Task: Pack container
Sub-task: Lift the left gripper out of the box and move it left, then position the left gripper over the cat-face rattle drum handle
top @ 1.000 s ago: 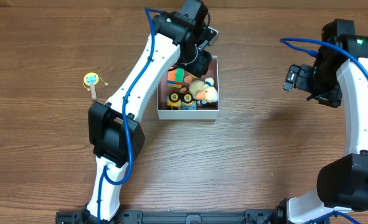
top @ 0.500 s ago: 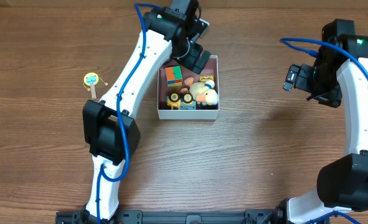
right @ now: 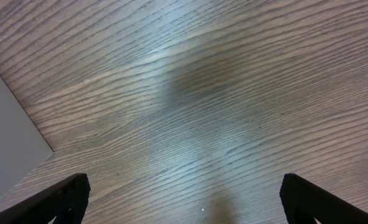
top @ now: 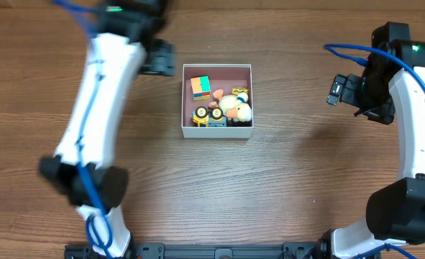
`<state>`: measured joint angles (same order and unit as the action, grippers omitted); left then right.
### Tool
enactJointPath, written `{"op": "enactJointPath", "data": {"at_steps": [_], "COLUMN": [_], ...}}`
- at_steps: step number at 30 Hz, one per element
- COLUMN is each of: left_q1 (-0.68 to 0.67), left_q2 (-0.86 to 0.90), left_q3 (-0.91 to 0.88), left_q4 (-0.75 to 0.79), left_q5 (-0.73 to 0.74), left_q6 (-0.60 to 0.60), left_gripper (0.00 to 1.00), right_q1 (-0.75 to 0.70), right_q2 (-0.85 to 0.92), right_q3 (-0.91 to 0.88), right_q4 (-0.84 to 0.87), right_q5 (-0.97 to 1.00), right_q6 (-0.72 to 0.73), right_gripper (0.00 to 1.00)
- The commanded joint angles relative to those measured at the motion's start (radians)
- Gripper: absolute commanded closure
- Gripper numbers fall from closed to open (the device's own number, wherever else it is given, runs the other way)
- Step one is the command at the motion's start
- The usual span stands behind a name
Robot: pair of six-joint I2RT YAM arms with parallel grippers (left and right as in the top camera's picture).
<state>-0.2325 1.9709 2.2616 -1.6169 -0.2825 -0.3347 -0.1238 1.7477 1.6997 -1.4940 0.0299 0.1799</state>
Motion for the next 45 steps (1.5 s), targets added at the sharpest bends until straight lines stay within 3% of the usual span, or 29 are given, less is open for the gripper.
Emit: {"op": "enactJointPath", "data": {"at_steps": [1,6,11,24,30,33,45], "left_q1": [0.143,0.305,0.398,0.409,0.431,0.440,0.451], "left_q2": [-0.037,-0.027,-0.022,-0.022,-0.012,-0.012,0.010], "left_q3": [0.017,-0.055,-0.178,-0.564,-0.647,-0.690,-0.715], "left_q4": [-0.069,-0.068,-0.003,0.333,0.422,0.492,0.621], "left_q5": [0.014,0.177,0.230,0.227,0.243,0.244,0.309], "left_q6": [-0.119,-0.106,-0.044,0.000,0.002,0.069,0.134], "left_gripper": [0.00,0.00,0.00,0.00,0.00,0.00,0.00], "right_q1": [-0.005,-0.005,-0.005,-0.005,-0.005,-0.005,-0.005], "right_q2": [-0.012,-0.012,-0.012,-0.012,-0.012,-0.012,-0.012], "right_q3": [0.007,0.007,0.007,0.007,0.007,0.007,0.007], "right_q4": [0.002,0.002,0.002,0.002,0.002,0.002,0.002], "right_q5": [0.002,0.002,0.002,0.002,0.002,0.002,0.002], "right_q6": [0.003,0.003,0.003,0.003,0.003,0.003,0.003], "right_gripper": [0.00,0.00,0.00,0.00,0.00,0.00,0.00]}}
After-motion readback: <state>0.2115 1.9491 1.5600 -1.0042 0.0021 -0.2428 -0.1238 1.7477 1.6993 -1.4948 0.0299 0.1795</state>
